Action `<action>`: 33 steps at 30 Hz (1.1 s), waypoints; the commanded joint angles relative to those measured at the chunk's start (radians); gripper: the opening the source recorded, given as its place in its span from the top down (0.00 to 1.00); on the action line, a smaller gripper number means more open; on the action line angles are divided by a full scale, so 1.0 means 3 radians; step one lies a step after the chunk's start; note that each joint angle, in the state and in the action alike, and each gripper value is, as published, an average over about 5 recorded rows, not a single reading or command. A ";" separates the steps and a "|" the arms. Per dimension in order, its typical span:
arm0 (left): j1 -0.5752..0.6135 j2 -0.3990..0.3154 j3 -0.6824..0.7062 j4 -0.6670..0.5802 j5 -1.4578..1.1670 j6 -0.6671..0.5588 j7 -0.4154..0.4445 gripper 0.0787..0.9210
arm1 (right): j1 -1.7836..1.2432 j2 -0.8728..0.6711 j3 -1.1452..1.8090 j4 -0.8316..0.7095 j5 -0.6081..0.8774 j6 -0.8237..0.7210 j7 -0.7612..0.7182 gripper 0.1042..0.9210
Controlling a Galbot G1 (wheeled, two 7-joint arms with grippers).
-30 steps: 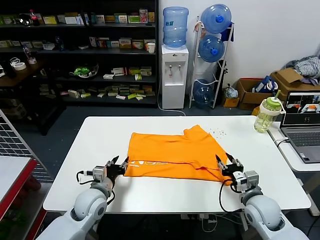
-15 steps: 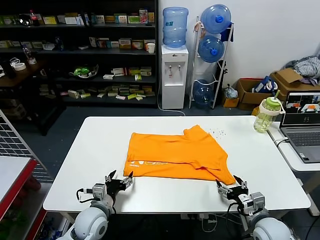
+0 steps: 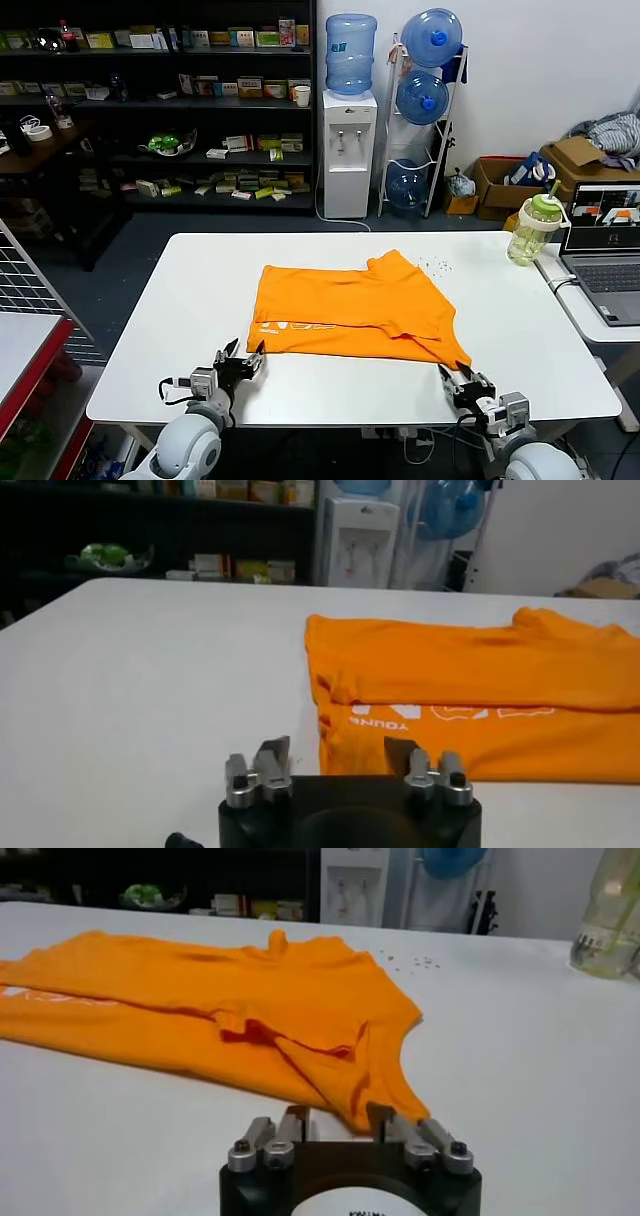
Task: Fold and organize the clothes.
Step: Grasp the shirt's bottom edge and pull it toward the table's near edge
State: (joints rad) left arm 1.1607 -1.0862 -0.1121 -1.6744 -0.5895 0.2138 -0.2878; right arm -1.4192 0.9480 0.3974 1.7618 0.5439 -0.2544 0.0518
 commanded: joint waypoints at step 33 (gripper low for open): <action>0.0868 0.0887 -0.0373 -0.1218 -0.0826 0.0325 -0.0358 0.98 | -0.1376 -0.0386 0.0704 0.1054 0.0613 -0.0189 0.0225 0.98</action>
State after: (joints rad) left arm 1.2950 -0.9232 -0.1733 -1.9126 -0.7610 0.2870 -0.3744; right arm -1.6806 0.8562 0.5515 1.9980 0.6867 -0.2857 0.1074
